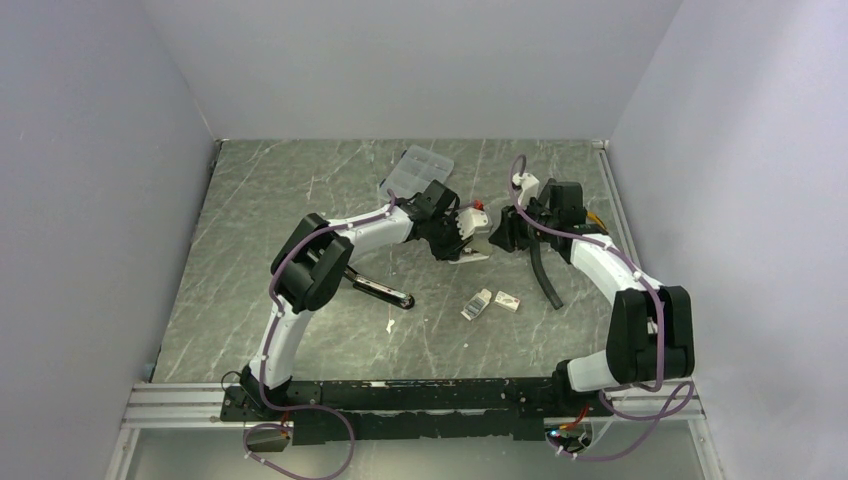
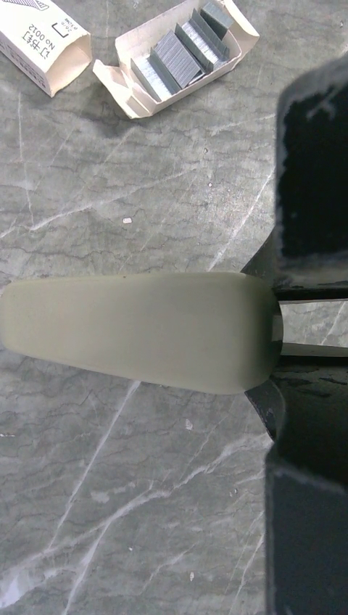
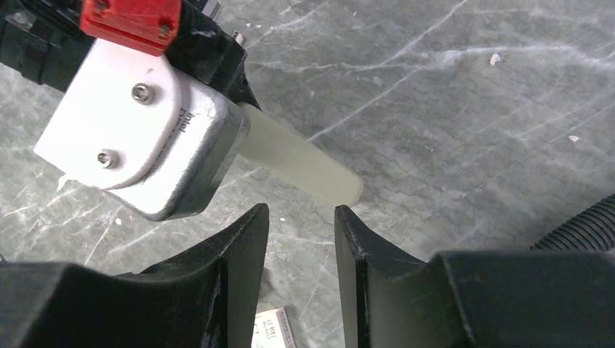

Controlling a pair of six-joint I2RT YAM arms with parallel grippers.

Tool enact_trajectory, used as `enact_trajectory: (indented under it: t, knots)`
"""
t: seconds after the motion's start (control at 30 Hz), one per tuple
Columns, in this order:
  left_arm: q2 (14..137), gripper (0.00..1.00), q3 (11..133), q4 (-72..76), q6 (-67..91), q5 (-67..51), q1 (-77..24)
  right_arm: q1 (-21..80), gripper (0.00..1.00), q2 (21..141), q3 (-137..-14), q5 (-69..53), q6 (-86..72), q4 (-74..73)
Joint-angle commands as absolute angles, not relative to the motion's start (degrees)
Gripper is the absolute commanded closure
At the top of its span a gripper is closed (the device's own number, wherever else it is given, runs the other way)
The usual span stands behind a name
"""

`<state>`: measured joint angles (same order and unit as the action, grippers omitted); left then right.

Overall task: Load the staples into the stapler
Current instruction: Close the stapler at the center of the board.

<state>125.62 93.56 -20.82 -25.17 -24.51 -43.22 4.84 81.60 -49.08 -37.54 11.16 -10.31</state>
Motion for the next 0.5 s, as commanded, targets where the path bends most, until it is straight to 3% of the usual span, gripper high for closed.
enact_trajectory:
  t: [0.0,0.2,0.27,0.4,0.43,0.47]
  knots:
    - [124.5,0.83,93.3,-21.2,-23.5,-23.3,-43.9,4.2,0.58,78.9,-49.5,-38.0,13.3,-9.5]
    - [122.0,0.72,91.7,-20.8,-23.9,-22.4,-43.8,2.9,0.58,79.1,-49.9,-39.2,13.8,-10.7]
    - [121.1,0.60,91.2,-20.7,-24.0,-22.5,-43.7,2.9,0.58,79.2,-50.2,-39.3,14.0,-11.3]
    - [119.5,0.50,89.9,-20.1,-23.7,-22.9,-43.2,2.8,0.59,78.9,-50.2,-39.2,14.3,-11.8]
    - [119.1,0.36,89.6,-20.0,-23.6,-23.2,-43.1,2.9,0.59,78.9,-50.2,-39.2,14.4,-11.9]
    - [118.6,0.07,89.3,-19.8,-23.4,-23.3,-42.9,2.8,0.59,79.0,-50.2,-39.2,14.5,-12.1]
